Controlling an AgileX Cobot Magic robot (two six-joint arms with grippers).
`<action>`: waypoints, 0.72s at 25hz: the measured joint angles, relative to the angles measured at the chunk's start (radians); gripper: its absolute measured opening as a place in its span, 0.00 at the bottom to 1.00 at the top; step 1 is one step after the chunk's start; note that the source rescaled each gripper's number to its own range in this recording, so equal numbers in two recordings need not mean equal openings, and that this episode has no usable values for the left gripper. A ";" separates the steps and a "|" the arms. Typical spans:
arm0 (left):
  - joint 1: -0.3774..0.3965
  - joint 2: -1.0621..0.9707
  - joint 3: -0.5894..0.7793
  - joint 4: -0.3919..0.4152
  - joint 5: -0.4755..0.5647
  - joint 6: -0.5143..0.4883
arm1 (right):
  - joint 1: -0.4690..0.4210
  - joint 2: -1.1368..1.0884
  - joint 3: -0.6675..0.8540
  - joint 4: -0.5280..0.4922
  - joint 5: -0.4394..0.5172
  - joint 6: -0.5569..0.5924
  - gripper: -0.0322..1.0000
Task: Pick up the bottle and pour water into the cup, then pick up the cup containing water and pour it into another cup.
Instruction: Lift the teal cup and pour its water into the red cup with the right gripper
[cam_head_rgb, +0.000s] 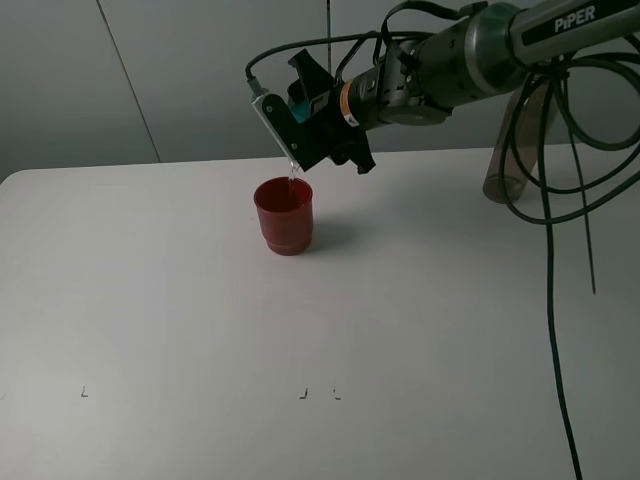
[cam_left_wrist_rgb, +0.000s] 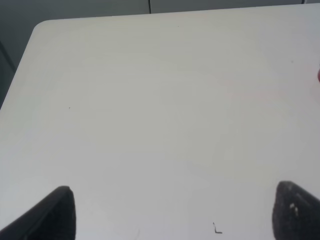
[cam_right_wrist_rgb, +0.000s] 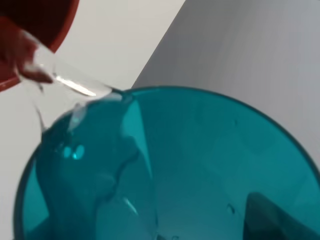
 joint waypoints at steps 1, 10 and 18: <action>0.000 0.000 0.000 0.000 0.000 0.000 | 0.000 0.000 0.000 -0.009 0.000 0.000 0.09; 0.000 0.000 0.000 0.000 0.000 0.000 | 0.004 0.000 0.000 -0.062 -0.004 0.000 0.09; 0.000 0.000 0.000 0.000 0.000 0.000 | 0.020 0.000 0.000 -0.112 -0.008 0.000 0.09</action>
